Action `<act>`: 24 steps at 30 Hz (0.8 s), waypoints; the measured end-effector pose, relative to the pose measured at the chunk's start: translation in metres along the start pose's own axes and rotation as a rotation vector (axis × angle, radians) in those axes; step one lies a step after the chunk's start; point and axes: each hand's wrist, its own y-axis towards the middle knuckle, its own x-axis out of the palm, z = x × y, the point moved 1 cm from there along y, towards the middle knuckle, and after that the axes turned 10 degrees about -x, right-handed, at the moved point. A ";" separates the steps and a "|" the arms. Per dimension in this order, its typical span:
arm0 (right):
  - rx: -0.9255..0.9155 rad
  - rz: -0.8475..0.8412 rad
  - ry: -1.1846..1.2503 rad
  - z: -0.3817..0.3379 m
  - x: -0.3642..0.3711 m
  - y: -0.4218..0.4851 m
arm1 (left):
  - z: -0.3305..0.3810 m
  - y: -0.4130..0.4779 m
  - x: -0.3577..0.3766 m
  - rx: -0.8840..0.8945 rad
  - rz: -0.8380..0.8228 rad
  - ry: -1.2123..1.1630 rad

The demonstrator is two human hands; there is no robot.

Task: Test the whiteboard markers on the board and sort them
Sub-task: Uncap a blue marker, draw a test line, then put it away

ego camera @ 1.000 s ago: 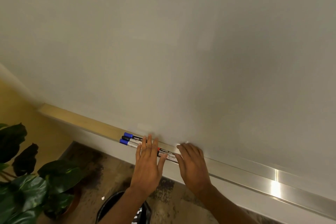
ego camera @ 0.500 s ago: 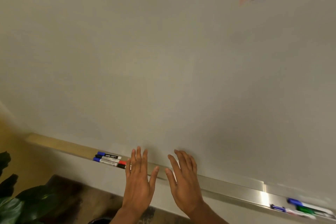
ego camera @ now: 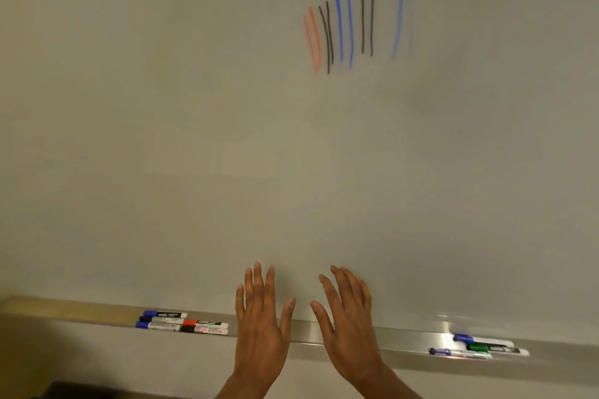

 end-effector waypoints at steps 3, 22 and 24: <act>0.038 0.011 -0.058 0.006 -0.011 -0.012 | 0.010 -0.003 0.007 0.068 -0.030 -0.004; 0.224 -0.137 -0.173 0.178 -0.073 -0.128 | 0.122 -0.059 0.115 0.137 -0.209 0.059; 0.224 -0.157 -0.171 0.202 -0.072 -0.140 | 0.133 -0.065 0.127 0.112 -0.230 0.062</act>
